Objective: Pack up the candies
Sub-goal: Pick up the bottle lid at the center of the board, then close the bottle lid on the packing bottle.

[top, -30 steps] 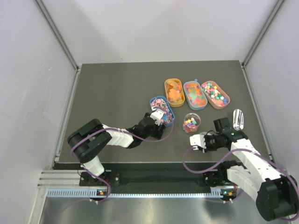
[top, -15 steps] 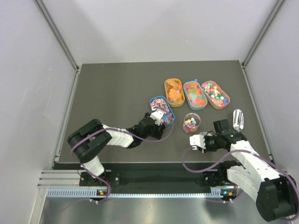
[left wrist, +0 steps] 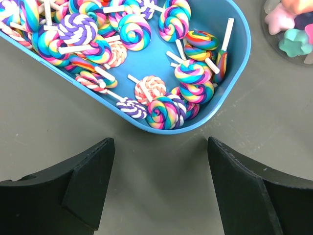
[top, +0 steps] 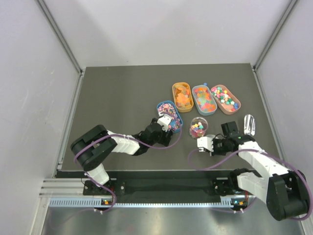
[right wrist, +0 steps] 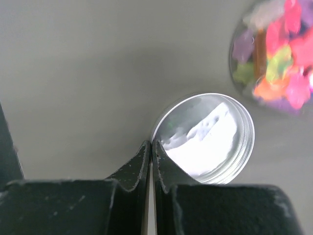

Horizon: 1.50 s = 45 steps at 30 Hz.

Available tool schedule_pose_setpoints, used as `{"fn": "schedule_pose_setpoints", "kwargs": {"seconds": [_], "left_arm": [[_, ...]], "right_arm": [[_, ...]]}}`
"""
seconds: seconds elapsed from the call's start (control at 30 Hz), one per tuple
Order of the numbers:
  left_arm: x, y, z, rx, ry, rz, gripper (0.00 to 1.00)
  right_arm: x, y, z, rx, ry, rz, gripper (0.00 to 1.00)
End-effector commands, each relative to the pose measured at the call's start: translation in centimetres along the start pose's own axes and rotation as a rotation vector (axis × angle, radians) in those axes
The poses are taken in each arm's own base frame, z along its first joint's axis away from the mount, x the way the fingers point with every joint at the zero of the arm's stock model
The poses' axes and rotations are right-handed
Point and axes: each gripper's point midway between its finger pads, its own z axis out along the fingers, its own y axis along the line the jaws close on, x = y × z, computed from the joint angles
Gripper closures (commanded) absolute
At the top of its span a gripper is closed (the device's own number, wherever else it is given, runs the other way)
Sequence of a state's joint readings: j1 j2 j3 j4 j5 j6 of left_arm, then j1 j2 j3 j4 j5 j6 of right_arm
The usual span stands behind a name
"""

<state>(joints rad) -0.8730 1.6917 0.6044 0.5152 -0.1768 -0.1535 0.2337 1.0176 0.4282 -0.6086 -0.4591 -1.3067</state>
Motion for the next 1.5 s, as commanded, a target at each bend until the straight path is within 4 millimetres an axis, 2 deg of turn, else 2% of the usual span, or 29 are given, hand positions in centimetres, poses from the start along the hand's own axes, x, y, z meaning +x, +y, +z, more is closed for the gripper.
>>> {"fn": "schedule_pose_setpoints", "kwargs": {"seconds": [0.0, 0.03, 0.1, 0.13, 0.27, 0.3, 0.33, 0.4, 0.43, 0.5, 0.53, 0.57, 0.6, 0.63, 0.67, 0.73, 0.77, 0.8, 0.83, 0.87, 0.97, 1.13, 1.23, 1.37, 1.47], "left_arm": [[7.7, 1.1, -1.7, -0.023, 0.282, 0.012, 0.19], [7.7, 1.0, -1.8, -0.021, 0.294, 0.013, 0.19], [7.4, 0.7, -1.8, -0.006, 0.321, 0.020, 0.19], [7.3, 0.6, -1.7, 0.002, 0.327, 0.034, 0.19], [6.0, 1.0, -1.4, -0.022, 0.329, 0.056, 0.20], [5.5, 1.3, -1.4, -0.039, 0.320, 0.064, 0.20], [4.2, 1.5, -1.3, -0.047, 0.295, 0.065, 0.20], [3.0, 1.7, -1.7, -0.043, 0.292, 0.058, 0.20], [1.8, 1.9, -1.6, -0.046, 0.272, 0.049, 0.20], [0.3, 2.1, -1.8, -0.043, 0.255, 0.049, 0.20], [-1.6, 2.0, -1.7, -0.038, 0.215, 0.066, 0.20], [-2.5, 2.1, -1.6, -0.042, 0.196, 0.075, 0.20], [-2.6, 2.4, -1.8, -0.052, 0.212, 0.088, 0.20], [-4.1, 2.8, -1.7, -0.072, 0.190, 0.095, 0.20], [-4.6, 3.0, -1.7, -0.082, 0.189, 0.090, 0.20], [-5.6, 3.8, -1.6, -0.106, 0.194, 0.057, 0.20], [-5.8, 4.1, -1.6, -0.118, 0.190, 0.050, 0.20], [-6.0, 4.2, -1.6, -0.125, 0.186, 0.045, 0.20], [-6.0, 4.2, -1.5, -0.124, 0.180, 0.045, 0.20], [-6.3, 4.2, -1.3, -0.121, 0.163, 0.045, 0.20], [-6.3, 4.5, -0.6, -0.136, 0.145, 0.056, 0.20], [-6.0, 5.5, -0.4, -0.165, 0.151, 0.066, 0.19], [-6.1, 5.6, -0.9, -0.167, 0.150, 0.076, 0.19], [-5.6, 5.8, -1.0, -0.171, 0.165, 0.073, 0.19], [-5.9, 5.7, -0.7, -0.170, 0.169, 0.070, 0.19]], "right_arm": [[-0.3, -1.5, -2.3, 0.059, 0.055, 0.017, 1.00], [-0.2, -0.9, -3.1, 0.042, 0.070, 0.038, 1.00], [-0.9, -1.6, -5.1, 0.085, 0.073, 0.028, 1.00], [-0.8, -1.0, -5.7, 0.071, 0.086, 0.044, 1.00], [-1.6, -2.6, -8.7, 0.190, 0.096, 0.085, 1.00], [-1.8, -3.2, -9.5, 0.232, 0.093, 0.096, 1.00], [-2.0, -4.1, -10.4, 0.284, 0.085, 0.147, 1.00], [-3.4, -6.5, -13.0, 0.387, 0.049, 0.188, 1.00], [-4.6, -8.2, -15.1, 0.458, 0.011, 0.238, 1.00], [-6.0, -9.8, -15.9, 0.454, -0.056, 0.315, 1.00], [-6.3, -10.4, -16.4, 0.454, -0.093, 0.403, 1.00], [-8.5, -11.4, -17.6, 0.430, -0.181, 0.399, 1.00], [-8.2, -11.3, -16.5, 0.329, -0.190, 0.486, 1.00], [-9.0, -12.8, -18.1, 0.335, -0.227, 0.509, 1.00], [-9.5, -13.4, -16.9, 0.223, -0.294, 0.570, 1.00], [-9.8, -13.3, -17.3, 0.115, -0.368, 0.666, 1.00], [-11.7, -14.3, -18.6, 0.074, -0.467, 0.650, 1.00], [-11.1, -15.0, -17.4, -0.024, -0.490, 0.718, 1.00], [-11.8, -14.6, -18.3, -0.094, -0.514, 0.719, 1.00], [-11.3, -15.8, -16.8, -0.180, -0.562, 0.841, 1.00], [-10.5, -17.5, -15.8, -0.255, -0.663, 0.980, 0.99], [-10.5, -18.9, -15.1, -0.305, -0.743, 1.029, 0.97], [-11.6, -19.5, -15.7, -0.352, -0.839, 1.084, 0.96], [-13.5, -21.4, -17.8, -0.441, -1.026, 1.146, 0.95], [-13.1, -22.1, -17.4, -0.506, -1.008, 1.224, 0.95]]}}
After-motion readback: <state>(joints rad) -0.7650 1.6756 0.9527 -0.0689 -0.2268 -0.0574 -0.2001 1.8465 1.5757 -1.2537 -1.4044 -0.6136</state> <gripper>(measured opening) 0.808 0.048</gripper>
